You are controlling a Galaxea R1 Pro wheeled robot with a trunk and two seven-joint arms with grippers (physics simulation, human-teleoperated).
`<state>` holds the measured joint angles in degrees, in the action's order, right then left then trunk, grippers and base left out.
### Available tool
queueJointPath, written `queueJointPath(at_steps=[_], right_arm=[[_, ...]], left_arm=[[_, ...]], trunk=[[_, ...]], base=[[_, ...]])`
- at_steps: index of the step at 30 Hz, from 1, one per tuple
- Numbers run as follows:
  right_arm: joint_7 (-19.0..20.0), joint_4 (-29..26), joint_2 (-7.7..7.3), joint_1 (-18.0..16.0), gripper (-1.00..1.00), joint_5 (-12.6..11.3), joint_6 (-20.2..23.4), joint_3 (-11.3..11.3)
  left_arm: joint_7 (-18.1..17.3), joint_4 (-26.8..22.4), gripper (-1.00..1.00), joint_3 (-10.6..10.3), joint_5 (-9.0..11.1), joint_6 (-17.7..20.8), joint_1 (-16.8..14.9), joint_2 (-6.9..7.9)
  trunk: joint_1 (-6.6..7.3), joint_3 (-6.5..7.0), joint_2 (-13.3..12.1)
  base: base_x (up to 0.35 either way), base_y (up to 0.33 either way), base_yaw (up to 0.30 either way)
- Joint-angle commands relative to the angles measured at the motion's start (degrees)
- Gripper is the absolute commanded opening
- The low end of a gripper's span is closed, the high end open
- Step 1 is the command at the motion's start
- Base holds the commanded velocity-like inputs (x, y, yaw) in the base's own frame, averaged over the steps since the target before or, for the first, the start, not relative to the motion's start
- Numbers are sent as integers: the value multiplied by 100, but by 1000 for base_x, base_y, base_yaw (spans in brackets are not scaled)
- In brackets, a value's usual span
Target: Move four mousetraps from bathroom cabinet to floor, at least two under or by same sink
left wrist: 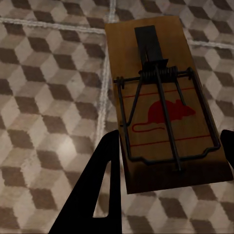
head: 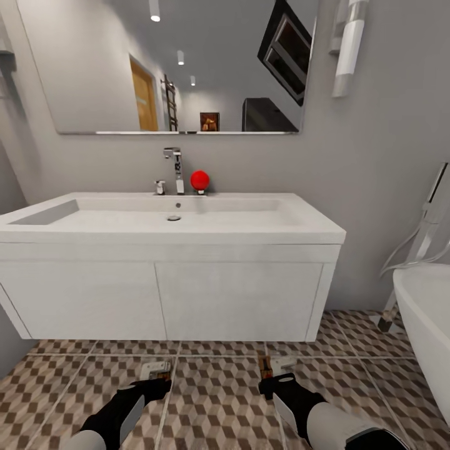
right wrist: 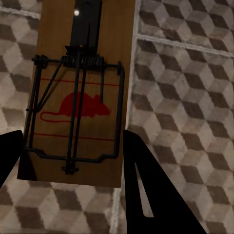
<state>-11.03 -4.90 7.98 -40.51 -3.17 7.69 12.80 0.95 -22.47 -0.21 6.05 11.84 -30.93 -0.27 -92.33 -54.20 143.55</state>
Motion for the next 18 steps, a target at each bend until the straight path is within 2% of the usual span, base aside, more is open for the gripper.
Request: queueJointPath(at_steps=[1, 18], right_arm=[[-13, -11, 1, -1, -100, -53, 33, 47], [-53, 141, -15, -1, -100, -52, -102, 35]], left_arm=[[19, -9, -100, -5, 51, 40, 0, 0], [32, 43, -100, -5, 55, 56, 0, 0]], trunk=[[-1, -28, 4], [-45, -405, 27]], base=[[0, 0, 0], [0, 0, 0]])
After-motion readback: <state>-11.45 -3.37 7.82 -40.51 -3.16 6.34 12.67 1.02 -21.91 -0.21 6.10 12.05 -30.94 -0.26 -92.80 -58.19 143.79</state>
